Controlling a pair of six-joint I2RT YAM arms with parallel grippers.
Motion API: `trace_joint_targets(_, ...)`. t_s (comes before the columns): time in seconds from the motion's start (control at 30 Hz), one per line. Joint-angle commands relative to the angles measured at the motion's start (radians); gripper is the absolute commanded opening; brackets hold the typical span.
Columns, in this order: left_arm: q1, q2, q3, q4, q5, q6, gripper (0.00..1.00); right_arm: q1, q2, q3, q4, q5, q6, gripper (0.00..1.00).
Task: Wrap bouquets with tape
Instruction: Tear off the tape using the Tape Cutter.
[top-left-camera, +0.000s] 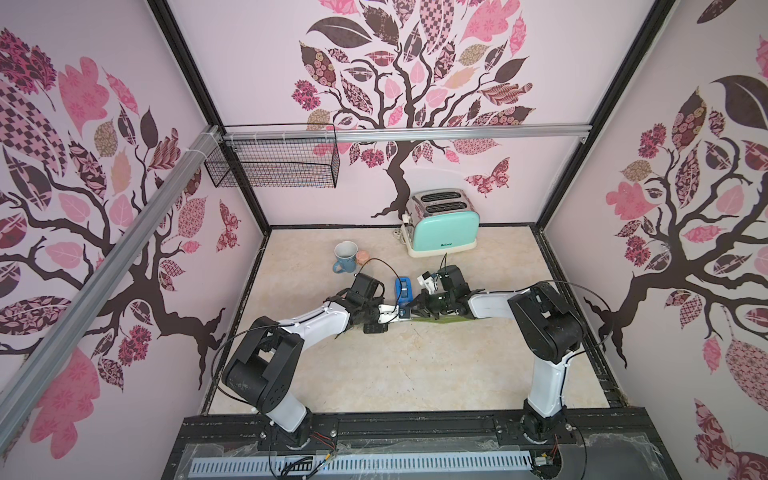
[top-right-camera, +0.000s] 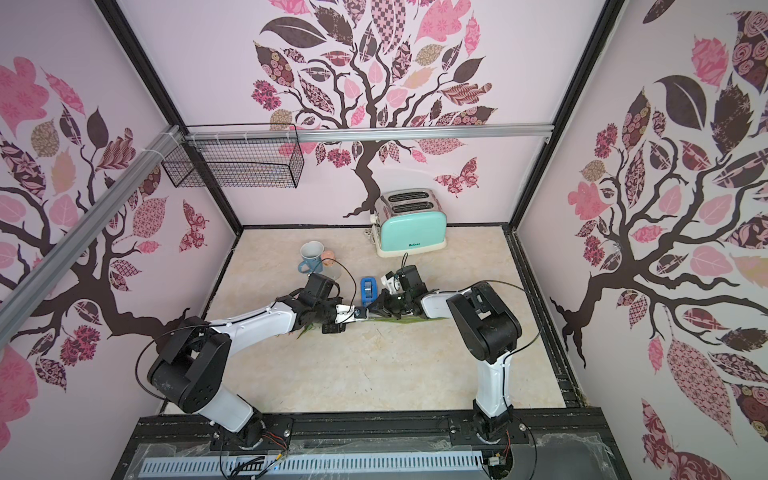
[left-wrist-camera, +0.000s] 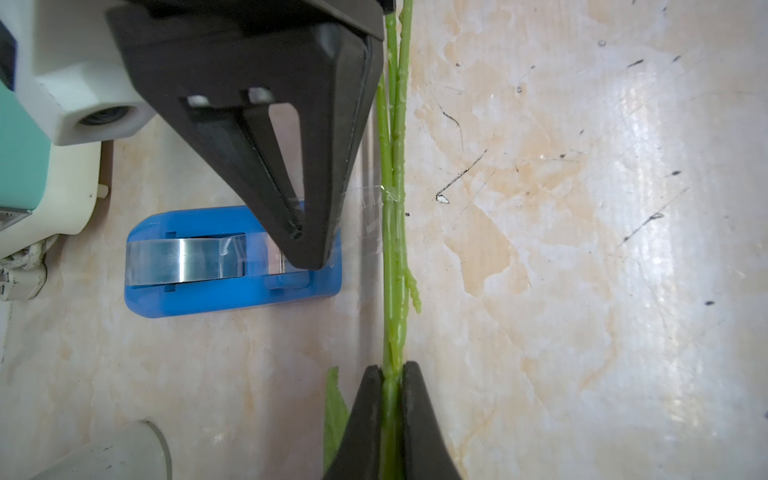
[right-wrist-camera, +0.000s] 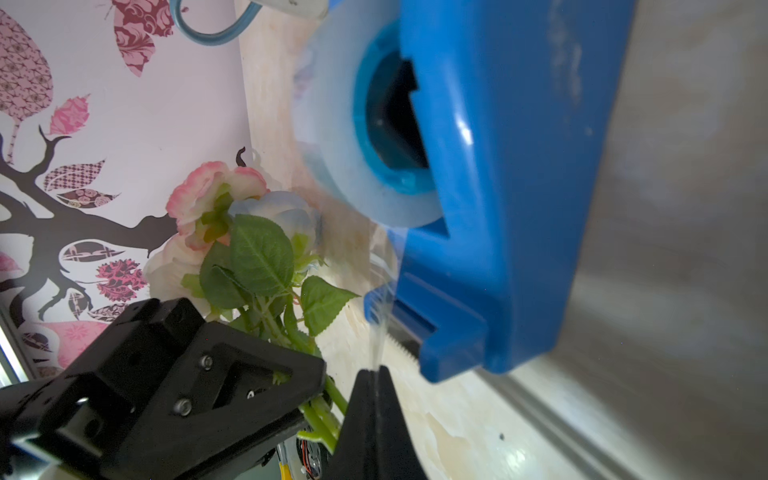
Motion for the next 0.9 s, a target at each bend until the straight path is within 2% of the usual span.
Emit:
trace_joint_targets(0.0, -0.013, 0.016, -0.017, 0.000, 0.035, -0.007, 0.00, 0.005, 0.043, -0.010, 0.027, -0.014, 0.013, 0.00)
trace_joint_targets(0.3, -0.015, 0.034, -0.010, -0.002, 0.038, -0.010, 0.00, 0.012, 0.053, -0.074, 0.015, 0.087, -0.033, 0.00)
trace_joint_targets(0.67, -0.016, 0.037, -0.009, -0.010, 0.038, -0.008, 0.00, 0.037, 0.096, -0.035, -0.107, 0.204, -0.108, 0.00)
trace_joint_targets(0.87, -0.020, 0.037, -0.009, -0.013, 0.038, -0.006, 0.00, 0.040, 0.103, -0.070, -0.125, 0.300, -0.069, 0.00)
